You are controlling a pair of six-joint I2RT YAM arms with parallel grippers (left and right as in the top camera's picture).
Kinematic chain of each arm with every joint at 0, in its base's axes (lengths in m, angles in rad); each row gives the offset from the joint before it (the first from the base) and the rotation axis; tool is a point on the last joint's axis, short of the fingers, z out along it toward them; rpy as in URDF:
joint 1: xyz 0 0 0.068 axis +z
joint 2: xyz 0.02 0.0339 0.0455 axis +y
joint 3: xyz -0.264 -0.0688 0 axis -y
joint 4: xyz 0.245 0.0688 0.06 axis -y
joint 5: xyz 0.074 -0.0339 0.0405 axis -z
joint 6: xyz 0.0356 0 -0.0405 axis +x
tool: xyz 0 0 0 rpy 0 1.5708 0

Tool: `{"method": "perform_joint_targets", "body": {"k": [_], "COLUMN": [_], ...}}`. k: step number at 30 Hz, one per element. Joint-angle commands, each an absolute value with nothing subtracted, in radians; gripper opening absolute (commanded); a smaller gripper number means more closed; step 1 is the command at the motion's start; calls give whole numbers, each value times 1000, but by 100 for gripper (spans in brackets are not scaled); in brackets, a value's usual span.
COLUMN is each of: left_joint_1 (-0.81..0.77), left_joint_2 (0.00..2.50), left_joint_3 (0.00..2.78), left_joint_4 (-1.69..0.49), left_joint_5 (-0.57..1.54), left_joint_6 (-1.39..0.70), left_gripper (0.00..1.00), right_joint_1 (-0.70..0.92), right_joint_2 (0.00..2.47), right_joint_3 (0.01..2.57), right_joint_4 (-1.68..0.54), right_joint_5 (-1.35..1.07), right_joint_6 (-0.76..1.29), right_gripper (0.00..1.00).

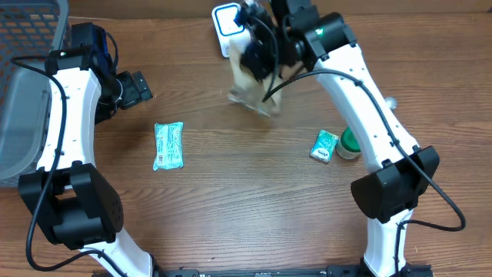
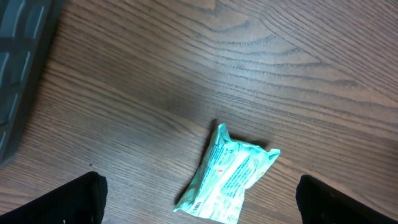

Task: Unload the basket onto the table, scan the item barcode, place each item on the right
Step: 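Lower the pouch to the table center and open the right gripper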

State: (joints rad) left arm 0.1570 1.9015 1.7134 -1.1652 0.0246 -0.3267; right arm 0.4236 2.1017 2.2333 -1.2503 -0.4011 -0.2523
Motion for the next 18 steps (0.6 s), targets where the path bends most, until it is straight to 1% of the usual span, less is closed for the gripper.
{"method": "perform_joint_targets", "body": {"k": [1, 3, 6, 8, 10, 11, 12, 14, 15, 17, 18], "left_joint_1": [151, 151, 151, 151, 151, 151, 151, 151, 151, 151, 151], "left_joint_2": [1903, 1903, 1903, 1903, 1903, 1903, 1903, 1903, 1903, 1903, 1903], "left_joint_3": [1710, 1710, 1710, 1710, 1710, 1710, 1710, 1710, 1710, 1710, 1710], "left_joint_4": [-1166, -1166, -1166, -1166, -1166, -1166, -1166, -1166, -1166, -1166, -1166], "left_joint_5": [19, 19, 18, 18, 18, 18, 18, 18, 19, 19, 18], "left_joint_6": [-333, -333, -333, -333, -333, -333, -333, -333, -333, -333, -333], "left_gripper": [100, 100, 100, 99, 100, 100, 100, 100, 100, 100, 100], "right_joint_1": [403, 401, 399, 397, 396, 397, 397, 397, 399, 403, 406], "right_joint_2": [2089, 2089, 2089, 2089, 2089, 2089, 2089, 2089, 2089, 2089, 2089], "right_joint_3": [2207, 2164, 2103, 2066, 2031, 2014, 2003, 1975, 1964, 1932, 1913], "right_joint_4": [-1360, -1444, -1494, -1490, -1478, -1470, -1457, -1397, -1365, -1280, -1235], "right_joint_5": [-505, -493, -476, -437, -393, -389, -390, -394, -402, -414, -413], "right_joint_6": [-209, -210, -220, -220, -220, -220, -220, -203, -183, -117, -75], "right_gripper": [4, 4, 4, 12, 12, 16, 23, 26, 34, 35, 38]}}
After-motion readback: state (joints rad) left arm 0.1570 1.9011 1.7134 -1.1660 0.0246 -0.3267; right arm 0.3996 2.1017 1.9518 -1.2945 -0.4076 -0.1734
